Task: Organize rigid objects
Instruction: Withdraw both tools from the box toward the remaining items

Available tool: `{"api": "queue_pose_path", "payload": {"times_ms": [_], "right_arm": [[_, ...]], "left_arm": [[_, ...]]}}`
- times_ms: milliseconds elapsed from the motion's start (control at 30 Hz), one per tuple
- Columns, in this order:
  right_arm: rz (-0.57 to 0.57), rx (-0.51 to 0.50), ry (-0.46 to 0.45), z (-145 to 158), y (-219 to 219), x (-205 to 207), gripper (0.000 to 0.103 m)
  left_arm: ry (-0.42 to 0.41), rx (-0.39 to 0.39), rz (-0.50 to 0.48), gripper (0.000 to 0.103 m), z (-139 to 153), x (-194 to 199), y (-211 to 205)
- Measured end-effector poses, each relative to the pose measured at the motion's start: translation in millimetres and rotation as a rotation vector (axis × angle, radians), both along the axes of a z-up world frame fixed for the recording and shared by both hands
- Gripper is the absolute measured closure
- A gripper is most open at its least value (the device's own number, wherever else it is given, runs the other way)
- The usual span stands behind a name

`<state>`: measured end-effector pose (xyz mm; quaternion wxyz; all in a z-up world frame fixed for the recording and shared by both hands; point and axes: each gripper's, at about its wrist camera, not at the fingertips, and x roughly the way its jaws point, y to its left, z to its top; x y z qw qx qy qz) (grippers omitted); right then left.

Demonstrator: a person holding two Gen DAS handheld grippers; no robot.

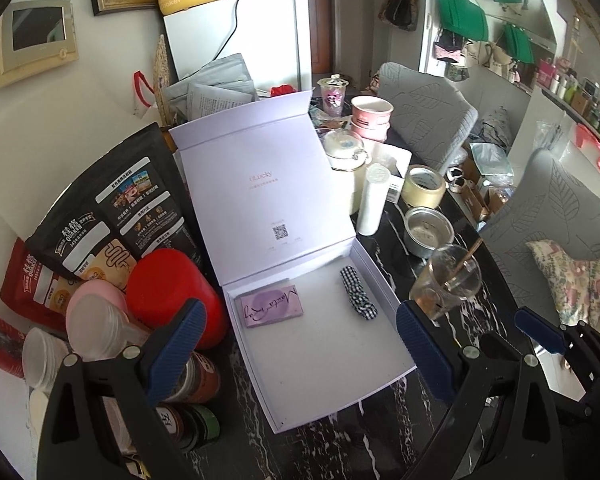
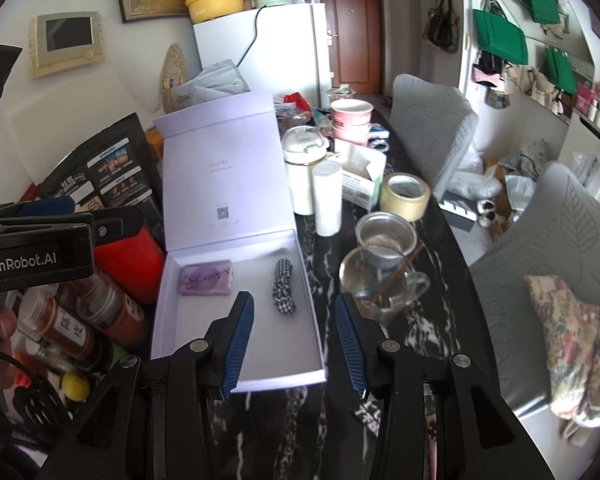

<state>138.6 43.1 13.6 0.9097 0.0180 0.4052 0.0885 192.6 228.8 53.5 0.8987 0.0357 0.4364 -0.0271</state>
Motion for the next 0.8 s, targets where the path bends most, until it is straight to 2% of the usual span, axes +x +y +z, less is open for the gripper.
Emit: {"api": "queue_pose_path", "payload": {"times_ms": [467,800], "right_arm": [[-0.120,0.001,0.006,-3,-45,-73,0.061],[-0.259,0.025,0.050,-14,-86,-118,0.061]], "left_arm": [[0.034,-0.005,-0.160,0.005,-9,-53,-57],[0.068,0.002,-0.292,0.005,-19,-79,-104]]}}
